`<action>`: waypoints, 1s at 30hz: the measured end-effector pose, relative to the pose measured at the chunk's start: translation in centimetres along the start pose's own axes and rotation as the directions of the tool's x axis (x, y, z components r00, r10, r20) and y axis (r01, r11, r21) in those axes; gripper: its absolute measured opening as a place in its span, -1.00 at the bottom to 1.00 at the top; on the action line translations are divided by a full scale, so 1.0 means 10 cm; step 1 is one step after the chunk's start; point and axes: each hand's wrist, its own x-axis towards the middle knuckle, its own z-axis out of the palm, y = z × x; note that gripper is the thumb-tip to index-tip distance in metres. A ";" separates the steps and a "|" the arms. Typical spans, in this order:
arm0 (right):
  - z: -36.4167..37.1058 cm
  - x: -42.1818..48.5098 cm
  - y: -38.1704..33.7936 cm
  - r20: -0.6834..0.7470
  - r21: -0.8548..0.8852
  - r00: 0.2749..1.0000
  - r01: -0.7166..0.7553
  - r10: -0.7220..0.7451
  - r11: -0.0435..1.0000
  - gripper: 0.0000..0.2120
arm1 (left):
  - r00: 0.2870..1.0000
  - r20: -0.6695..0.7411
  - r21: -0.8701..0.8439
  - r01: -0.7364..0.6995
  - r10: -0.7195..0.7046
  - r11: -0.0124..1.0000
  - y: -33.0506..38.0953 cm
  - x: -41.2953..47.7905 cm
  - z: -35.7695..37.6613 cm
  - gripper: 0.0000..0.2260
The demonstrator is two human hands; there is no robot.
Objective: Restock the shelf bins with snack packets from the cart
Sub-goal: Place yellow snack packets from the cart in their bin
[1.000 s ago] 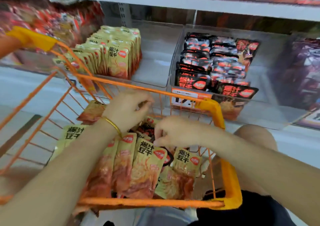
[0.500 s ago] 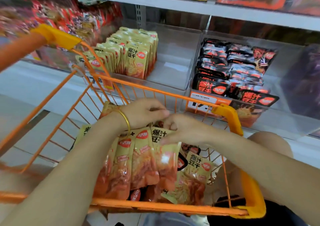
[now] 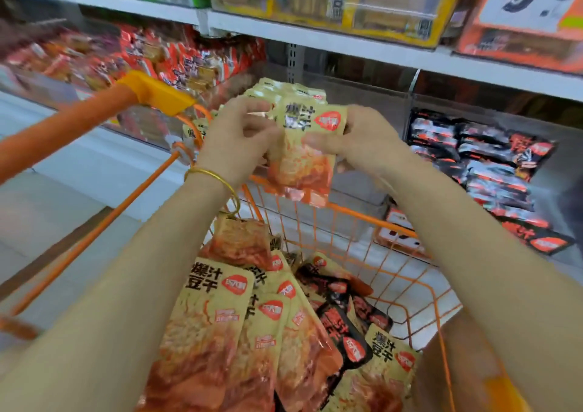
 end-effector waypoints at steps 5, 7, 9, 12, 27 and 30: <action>0.20 0.76 0.29 -0.226 0.115 0.965 -0.112 0.135 0.987 -0.76 | 0.965 -0.092 0.485 -0.172 0.245 0.858 -0.40 -0.02 -0.04 -0.80; 0.38 0.96 0.44 -0.201 0.024 0.960 -0.194 0.195 0.981 -0.68 | 0.961 0.020 0.641 -0.225 0.277 0.734 -0.51 -0.01 -0.04 -0.79; 0.53 1.07 0.53 -0.255 -0.277 0.958 -0.206 0.135 0.938 -0.65 | 0.953 0.074 0.677 -0.265 0.295 0.686 -0.54 -0.01 -0.03 -0.81; 0.70 1.08 0.57 -0.349 -0.558 0.936 -0.246 0.045 0.792 -0.64 | 0.950 0.101 0.693 -0.281 0.297 0.664 -0.55 -0.03 0.02 -0.79; 0.61 0.70 0.39 -0.414 -0.292 0.908 -0.059 -0.070 0.955 -0.72 | 0.972 0.005 0.611 -0.189 0.235 0.769 -0.56 -0.02 0.01 -0.74; 0.65 0.17 0.20 -0.147 -0.300 0.976 0.113 -0.163 0.947 -0.90 | 0.979 -0.018 0.585 -0.153 0.201 0.796 -0.55 -0.01 -0.02 -0.73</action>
